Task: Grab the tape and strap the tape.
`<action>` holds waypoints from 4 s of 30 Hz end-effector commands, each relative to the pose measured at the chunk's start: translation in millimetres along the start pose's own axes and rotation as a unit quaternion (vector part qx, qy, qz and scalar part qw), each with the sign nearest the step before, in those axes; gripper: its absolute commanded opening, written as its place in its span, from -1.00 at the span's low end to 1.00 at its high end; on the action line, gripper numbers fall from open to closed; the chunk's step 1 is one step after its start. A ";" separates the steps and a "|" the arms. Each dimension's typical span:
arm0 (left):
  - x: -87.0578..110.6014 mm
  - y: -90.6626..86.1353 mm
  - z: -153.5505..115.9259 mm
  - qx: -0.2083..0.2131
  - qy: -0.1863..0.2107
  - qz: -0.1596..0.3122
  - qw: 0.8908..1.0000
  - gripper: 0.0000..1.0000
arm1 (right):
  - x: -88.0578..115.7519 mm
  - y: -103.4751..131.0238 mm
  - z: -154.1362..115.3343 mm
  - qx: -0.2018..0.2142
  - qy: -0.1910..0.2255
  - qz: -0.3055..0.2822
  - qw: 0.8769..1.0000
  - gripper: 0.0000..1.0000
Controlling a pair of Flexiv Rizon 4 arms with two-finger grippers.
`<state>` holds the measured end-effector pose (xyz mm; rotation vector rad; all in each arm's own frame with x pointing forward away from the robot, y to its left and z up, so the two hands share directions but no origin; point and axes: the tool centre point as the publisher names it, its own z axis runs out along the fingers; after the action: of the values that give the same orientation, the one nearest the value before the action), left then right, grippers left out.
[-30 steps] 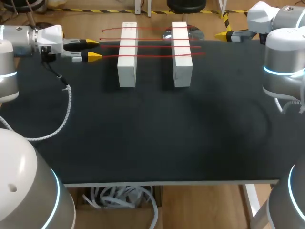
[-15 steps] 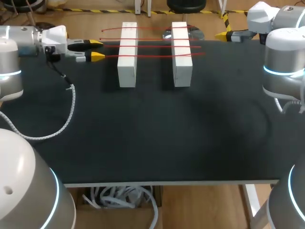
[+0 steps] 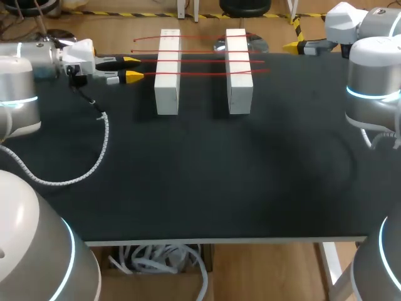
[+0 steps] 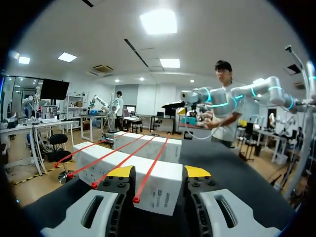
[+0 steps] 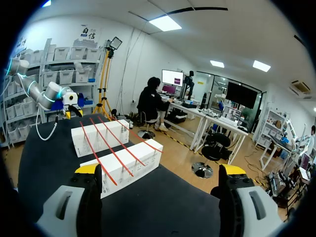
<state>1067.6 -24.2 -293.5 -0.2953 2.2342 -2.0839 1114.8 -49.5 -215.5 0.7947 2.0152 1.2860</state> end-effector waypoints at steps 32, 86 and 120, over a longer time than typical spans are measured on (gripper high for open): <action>-30.0 35.4 -10.0 -0.016 0.007 0.008 1.000 -0.23 | 0.1 -0.3 -0.4 -0.001 0.000 0.000 1.000 1.00; -27.0 32.2 -5.2 -0.011 0.003 0.011 1.000 -0.62 | 0.1 -0.3 -0.4 -0.001 0.000 0.000 1.000 1.00; -26.5 33.8 -2.1 -0.010 0.009 0.011 1.000 -0.47 | 0.1 -0.3 -0.4 -0.001 0.000 0.000 1.000 1.00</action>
<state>1089.5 -15.5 -328.0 -0.2529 2.2586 -2.0593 1114.8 -49.5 -215.5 0.7947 2.0151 1.2861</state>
